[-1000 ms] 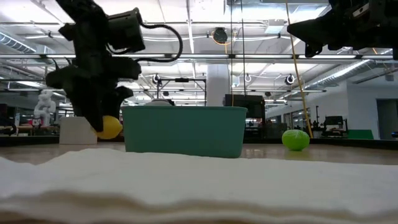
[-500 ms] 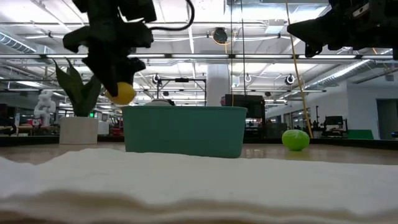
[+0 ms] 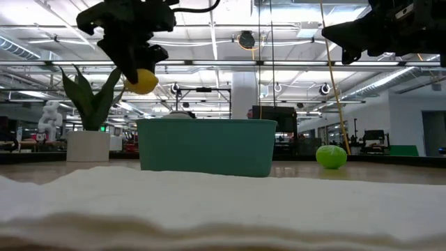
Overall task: Pick and placing Produce into tupperware
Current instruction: Put the yellow lemon into the blue bin
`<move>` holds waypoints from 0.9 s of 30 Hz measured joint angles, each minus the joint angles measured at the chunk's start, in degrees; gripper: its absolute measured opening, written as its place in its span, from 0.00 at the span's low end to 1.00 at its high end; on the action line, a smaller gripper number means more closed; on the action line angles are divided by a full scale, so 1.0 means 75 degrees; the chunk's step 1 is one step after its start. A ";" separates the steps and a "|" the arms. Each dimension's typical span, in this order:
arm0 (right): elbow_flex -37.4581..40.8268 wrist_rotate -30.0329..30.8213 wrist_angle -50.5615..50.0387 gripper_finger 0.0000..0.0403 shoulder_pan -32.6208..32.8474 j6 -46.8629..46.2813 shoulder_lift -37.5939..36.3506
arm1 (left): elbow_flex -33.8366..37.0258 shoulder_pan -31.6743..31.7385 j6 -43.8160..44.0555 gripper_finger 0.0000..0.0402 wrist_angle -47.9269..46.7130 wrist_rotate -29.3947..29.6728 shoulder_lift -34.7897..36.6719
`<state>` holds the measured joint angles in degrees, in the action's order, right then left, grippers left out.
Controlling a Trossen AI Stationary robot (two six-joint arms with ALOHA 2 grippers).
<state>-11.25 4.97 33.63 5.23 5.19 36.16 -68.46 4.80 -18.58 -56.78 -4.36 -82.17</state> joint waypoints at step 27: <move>0.0000 -0.0001 -0.0001 0.00 0.0000 0.0000 0.0000 | -0.1852 0.0000 0.0372 0.53 -0.1349 0.0254 0.0000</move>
<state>-11.25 4.97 33.62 5.23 5.19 36.16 -82.35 4.80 -15.79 -66.89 -2.46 -82.17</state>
